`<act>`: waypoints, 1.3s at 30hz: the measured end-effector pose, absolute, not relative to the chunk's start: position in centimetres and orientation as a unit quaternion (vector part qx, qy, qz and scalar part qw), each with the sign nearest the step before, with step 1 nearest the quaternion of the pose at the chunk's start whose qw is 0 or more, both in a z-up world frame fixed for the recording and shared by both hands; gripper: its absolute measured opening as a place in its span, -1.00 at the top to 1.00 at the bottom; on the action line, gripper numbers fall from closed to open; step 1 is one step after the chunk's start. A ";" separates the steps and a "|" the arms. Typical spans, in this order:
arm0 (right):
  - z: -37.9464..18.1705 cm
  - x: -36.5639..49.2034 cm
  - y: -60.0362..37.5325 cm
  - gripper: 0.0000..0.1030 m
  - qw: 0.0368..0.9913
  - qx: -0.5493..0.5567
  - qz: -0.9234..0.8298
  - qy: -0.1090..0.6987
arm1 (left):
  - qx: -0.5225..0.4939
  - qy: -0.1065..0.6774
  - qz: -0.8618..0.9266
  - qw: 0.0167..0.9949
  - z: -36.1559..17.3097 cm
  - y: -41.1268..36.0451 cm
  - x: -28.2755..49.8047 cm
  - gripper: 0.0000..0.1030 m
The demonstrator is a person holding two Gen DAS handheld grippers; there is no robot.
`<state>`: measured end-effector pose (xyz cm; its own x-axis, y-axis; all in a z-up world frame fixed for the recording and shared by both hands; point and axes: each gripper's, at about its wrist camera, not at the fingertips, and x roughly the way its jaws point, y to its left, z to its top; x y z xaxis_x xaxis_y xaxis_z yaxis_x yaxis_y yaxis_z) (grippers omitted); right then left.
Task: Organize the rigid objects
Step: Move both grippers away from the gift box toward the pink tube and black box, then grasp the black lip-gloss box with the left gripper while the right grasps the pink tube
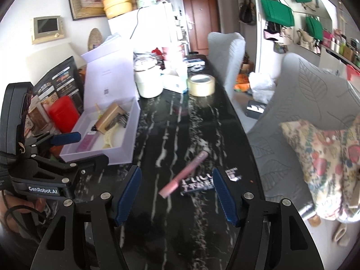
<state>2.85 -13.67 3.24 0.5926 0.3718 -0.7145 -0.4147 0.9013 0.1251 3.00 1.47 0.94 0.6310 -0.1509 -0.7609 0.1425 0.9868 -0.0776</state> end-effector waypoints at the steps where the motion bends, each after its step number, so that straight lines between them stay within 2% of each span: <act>1: 3.0 2.8 -14.1 -0.29 0.892 -0.025 0.218 0.396 | -0.003 0.423 -0.086 0.902 0.8 1.0 3.1 -1.00; 26: -4.4 2.1 -22.1 -0.29 0.879 0.049 0.162 0.445 | 0.073 0.436 -0.182 0.878 -4.7 -8.4 5.5 -0.99; 32: -5.6 2.1 -23.2 -0.29 0.876 0.057 0.154 0.453 | 0.085 0.444 -0.199 0.869 -6.2 -10.1 6.9 -0.90; 34: -5.8 2.3 -23.5 -0.29 0.875 0.058 0.150 0.456 | 0.088 0.446 -0.201 0.868 -6.6 -10.5 7.3 -0.72; 36: -6.1 2.4 -23.8 -0.29 0.875 0.060 0.146 0.457 | 0.091 0.452 -0.204 0.863 -7.2 -10.9 7.9 -0.67; 39: -6.4 2.7 -24.3 -0.29 0.875 0.064 0.139 0.460 | 0.097 0.460 -0.209 0.858 -8.0 -11.6 8.9 -0.46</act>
<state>2.70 -24.35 -6.40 0.5382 0.3008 -0.7873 -0.1838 0.9535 0.2387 8.91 -11.56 -8.03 0.4894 -0.2691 -0.8295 0.4471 0.8941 -0.0263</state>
